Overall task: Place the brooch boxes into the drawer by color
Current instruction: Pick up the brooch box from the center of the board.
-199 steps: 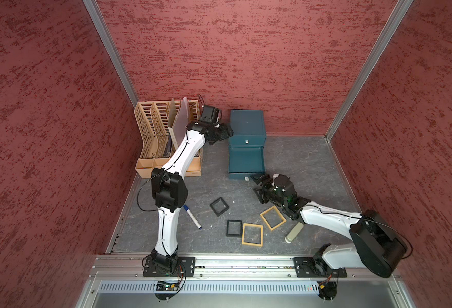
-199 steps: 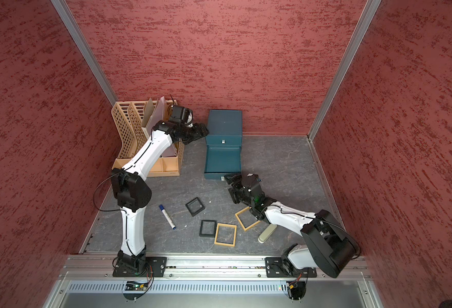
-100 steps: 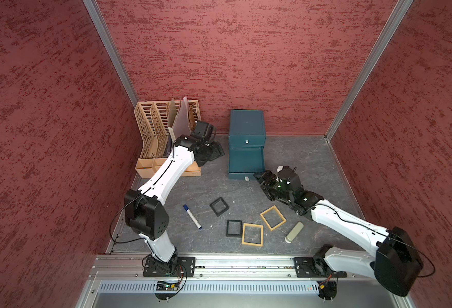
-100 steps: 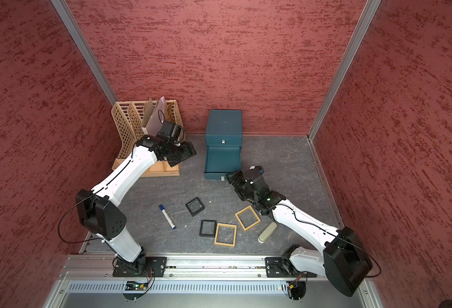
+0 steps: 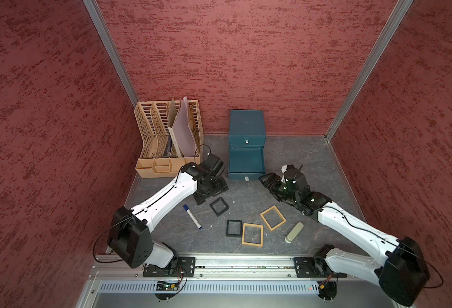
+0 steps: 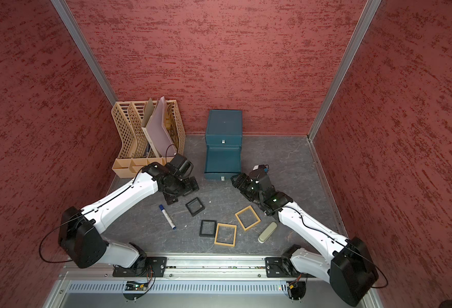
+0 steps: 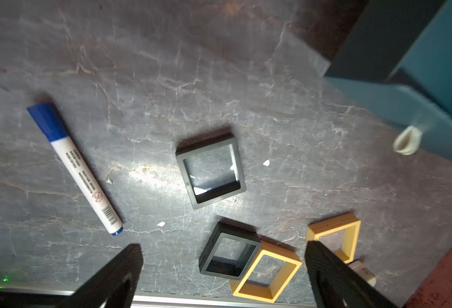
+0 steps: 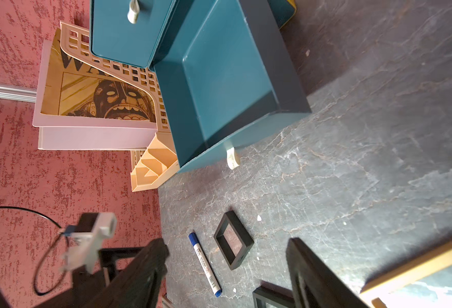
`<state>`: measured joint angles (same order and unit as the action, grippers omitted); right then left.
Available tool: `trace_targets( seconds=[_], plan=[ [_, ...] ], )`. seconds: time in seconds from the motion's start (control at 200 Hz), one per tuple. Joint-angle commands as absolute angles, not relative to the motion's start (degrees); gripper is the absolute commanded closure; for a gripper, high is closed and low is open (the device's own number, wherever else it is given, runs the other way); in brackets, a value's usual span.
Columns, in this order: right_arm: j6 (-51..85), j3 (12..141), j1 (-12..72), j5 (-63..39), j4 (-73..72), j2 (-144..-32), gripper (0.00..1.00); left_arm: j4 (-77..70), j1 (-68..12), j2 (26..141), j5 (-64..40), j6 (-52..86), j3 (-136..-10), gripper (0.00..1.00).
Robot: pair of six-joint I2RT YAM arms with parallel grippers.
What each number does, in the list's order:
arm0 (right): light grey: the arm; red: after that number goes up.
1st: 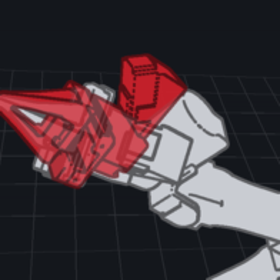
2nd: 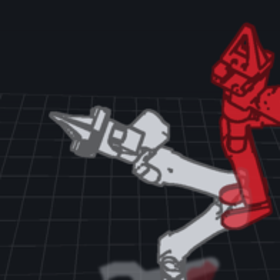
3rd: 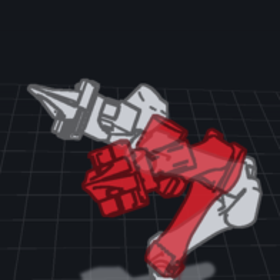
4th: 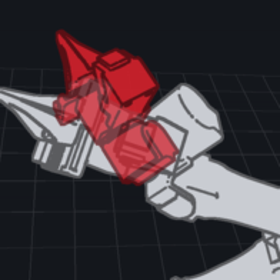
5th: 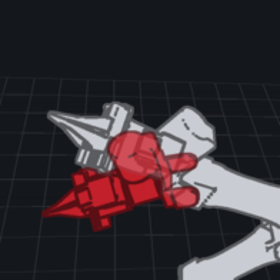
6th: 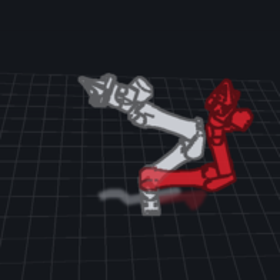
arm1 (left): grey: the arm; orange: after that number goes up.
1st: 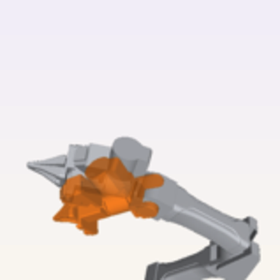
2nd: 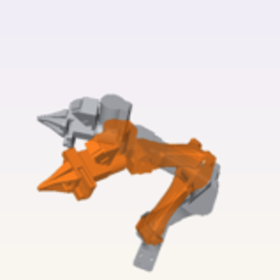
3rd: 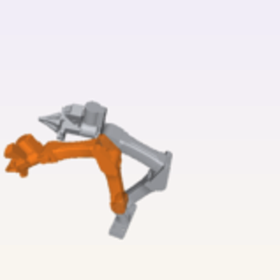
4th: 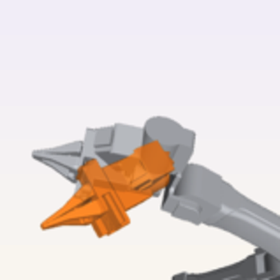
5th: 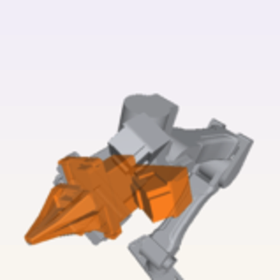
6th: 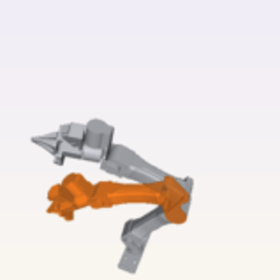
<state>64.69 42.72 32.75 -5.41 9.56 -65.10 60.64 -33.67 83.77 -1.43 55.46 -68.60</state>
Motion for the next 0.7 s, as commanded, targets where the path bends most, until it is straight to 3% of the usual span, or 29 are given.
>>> trace_targets(
  seconds=[0.0, 0.366, 0.696],
  plan=[
    [63.0, 42.6, 31.2, -7.7, 10.2, -64.6, 0.23, 57.4, -35.2, 86.1, -1.8, 59.9, -67.2, 0.0],
    [64.2, 41.2, 29.8, -10.3, 7.2, -65.2, 0.23, 54.3, -37.9, 100.0, -3.9, 64.3, -69.7, 0.0],
    [64.6, 40.4, 29.5, -10.6, 6.6, -64.7, 0.23, 53.2, -38.3, 101.6, -2.6, 67.7, -67.6, 0.0]
  ],
)
